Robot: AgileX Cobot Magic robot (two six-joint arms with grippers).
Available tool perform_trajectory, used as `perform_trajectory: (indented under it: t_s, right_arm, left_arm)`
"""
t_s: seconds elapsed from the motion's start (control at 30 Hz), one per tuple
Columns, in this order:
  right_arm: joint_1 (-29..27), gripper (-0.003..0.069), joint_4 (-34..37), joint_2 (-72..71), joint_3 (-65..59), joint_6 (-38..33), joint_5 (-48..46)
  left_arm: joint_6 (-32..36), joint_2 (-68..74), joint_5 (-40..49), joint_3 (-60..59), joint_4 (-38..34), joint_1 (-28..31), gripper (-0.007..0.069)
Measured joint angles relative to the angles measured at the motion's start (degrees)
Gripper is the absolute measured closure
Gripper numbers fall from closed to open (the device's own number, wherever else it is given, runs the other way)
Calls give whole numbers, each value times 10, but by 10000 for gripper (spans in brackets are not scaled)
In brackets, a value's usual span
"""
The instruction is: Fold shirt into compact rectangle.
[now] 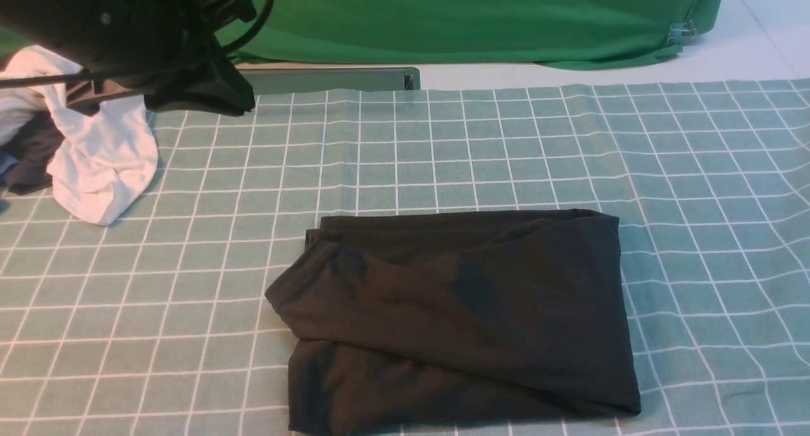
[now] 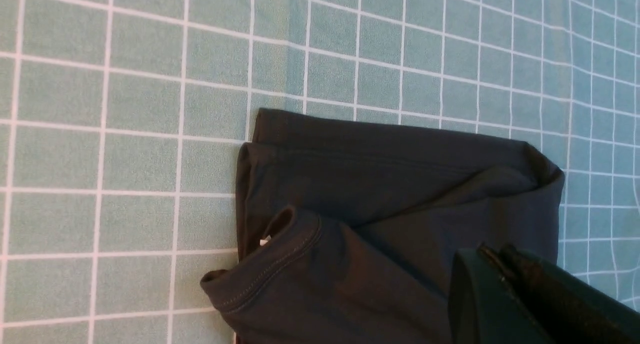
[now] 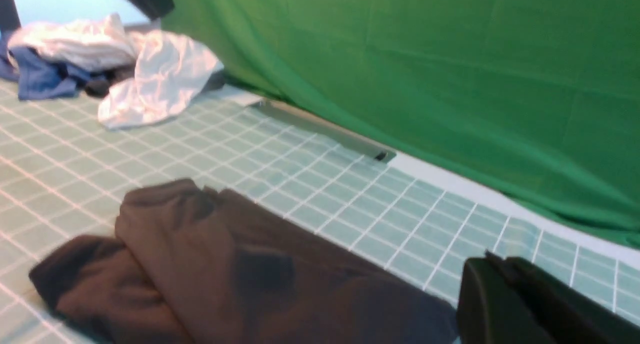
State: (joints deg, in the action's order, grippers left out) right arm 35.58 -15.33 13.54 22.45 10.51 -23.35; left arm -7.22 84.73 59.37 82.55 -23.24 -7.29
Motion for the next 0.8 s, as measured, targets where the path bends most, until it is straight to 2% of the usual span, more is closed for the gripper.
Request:
perform_trajectory:
  t_s: [0.17, 0.37, 0.43, 0.57, 0.8]
  right_arm:
    - [0, 632, 0, 48, 0, -1, 35]
    - [0, 632, -1, 82, -11, -3, 138]
    - [0, 632, -11, 91, -54, -11, 194]
    - [0, 632, -13, 97, -99, -4, 238]
    - [0, 623, -14, 97, -103, 5, 342]
  left_arm:
    - [0, 0, -4, 0, 0, 0, 608]
    - [0, 4, -5, 0, 1, 0, 608]
    - [0, 4, -3, 0, 1, 0, 608]
    - [0, 4, -3, 0, -2, 0, 608]
    - [0, 4, -3, 0, -2, 0, 608]
